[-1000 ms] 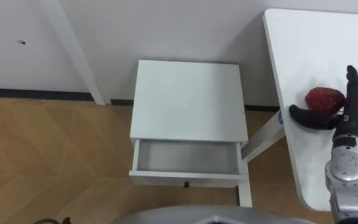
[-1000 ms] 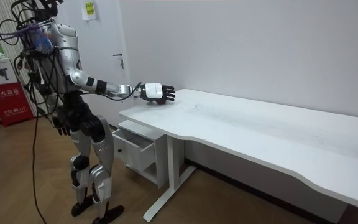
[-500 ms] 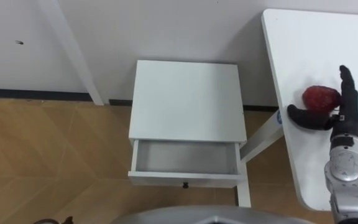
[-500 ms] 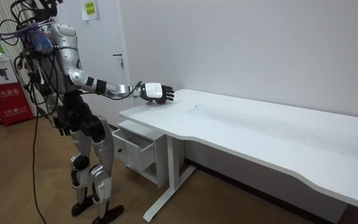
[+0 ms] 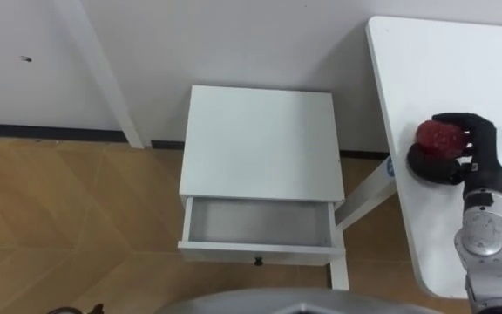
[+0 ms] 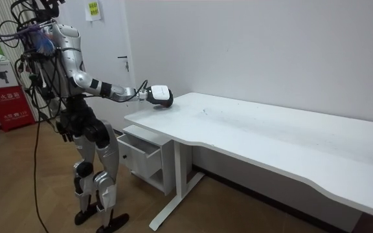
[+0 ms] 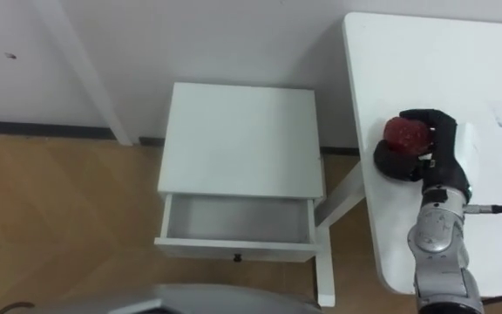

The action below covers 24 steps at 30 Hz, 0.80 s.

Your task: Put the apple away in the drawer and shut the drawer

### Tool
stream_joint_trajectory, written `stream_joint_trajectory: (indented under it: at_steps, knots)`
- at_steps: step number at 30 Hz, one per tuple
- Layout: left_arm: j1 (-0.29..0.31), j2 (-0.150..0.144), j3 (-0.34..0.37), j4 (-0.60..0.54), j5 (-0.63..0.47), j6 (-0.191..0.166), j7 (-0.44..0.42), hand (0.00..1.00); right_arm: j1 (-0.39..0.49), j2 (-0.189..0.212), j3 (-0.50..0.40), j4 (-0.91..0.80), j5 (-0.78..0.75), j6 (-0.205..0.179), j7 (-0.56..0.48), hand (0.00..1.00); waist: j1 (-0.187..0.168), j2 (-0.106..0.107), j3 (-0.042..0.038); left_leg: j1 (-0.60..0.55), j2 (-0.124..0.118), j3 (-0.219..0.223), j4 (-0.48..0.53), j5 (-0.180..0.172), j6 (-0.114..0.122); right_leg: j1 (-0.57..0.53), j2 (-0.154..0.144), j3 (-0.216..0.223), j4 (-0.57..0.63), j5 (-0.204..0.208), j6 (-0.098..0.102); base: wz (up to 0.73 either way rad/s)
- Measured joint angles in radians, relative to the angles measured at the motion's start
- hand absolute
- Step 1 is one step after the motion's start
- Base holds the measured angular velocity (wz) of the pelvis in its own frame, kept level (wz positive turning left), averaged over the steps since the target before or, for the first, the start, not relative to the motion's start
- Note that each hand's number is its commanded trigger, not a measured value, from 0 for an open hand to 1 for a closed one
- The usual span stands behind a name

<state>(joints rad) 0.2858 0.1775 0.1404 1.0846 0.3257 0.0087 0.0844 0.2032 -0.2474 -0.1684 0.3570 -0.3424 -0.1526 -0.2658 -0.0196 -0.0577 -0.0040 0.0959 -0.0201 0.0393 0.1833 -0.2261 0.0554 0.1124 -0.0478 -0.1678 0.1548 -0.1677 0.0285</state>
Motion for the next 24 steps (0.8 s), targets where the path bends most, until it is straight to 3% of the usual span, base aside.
stream_joint_trajectory:
  at_steps: [5, 10, 14, 15, 19, 24]
  knots:
    - [-0.001, 0.000, 0.000, -0.001, 0.012, -0.007, 0.000, 0.00, -0.005, 0.000, 0.006, -0.008, -0.021, 0.001, 0.031, 1.00, 0.002, 0.002, 0.0010, 0.001, 0.000, 0.000, -0.005, 0.000, 0.000, 0.002, 0.001, -0.001, 0.000, 0.000, 0.000, 0.00]
    - [-0.007, 0.000, -0.003, 0.000, 0.020, -0.010, 0.000, 0.00, -0.005, 0.018, 0.071, -0.042, -0.047, 0.000, 0.038, 1.00, 0.016, 0.003, 0.0019, 0.003, 0.004, 0.003, -0.008, -0.001, -0.002, 0.002, 0.005, 0.000, -0.001, 0.002, -0.004, -0.02]
    - [-0.013, 0.002, -0.069, 0.000, 0.019, -0.009, 0.000, 0.00, -0.011, 0.015, 0.163, -0.065, -0.104, 0.004, 0.061, 1.00, 0.030, 0.004, 0.0029, 0.002, 0.004, -0.008, -0.008, -0.001, -0.002, 0.003, 0.005, -0.011, -0.001, 0.002, -0.004, 0.07]
    - [-0.015, 0.001, -0.087, 0.000, 0.019, -0.008, -0.001, 0.00, -0.011, 0.012, 0.190, -0.062, -0.118, 0.019, 0.088, 1.00, 0.032, 0.003, 0.0035, 0.000, 0.004, -0.014, -0.009, -0.001, -0.002, 0.004, 0.004, -0.015, -0.001, 0.002, -0.004, 0.09]
    - [-0.032, -0.002, -0.105, -0.004, 0.022, -0.001, -0.003, 0.00, -0.011, 0.020, 0.318, -0.073, -0.199, 0.044, 0.194, 1.00, 0.059, 0.012, 0.0079, -0.006, 0.003, -0.023, -0.011, 0.000, -0.003, 0.002, 0.005, -0.017, -0.004, 0.002, -0.004, 0.08]
    - [-0.051, -0.003, -0.105, -0.010, 0.034, 0.009, -0.012, 0.00, -0.011, 0.022, 0.416, -0.117, -0.206, 0.071, 0.291, 1.00, 0.100, 0.022, 0.0135, -0.018, 0.000, -0.041, -0.005, 0.000, -0.003, -0.002, 0.003, -0.026, -0.005, 0.002, -0.003, 0.13]
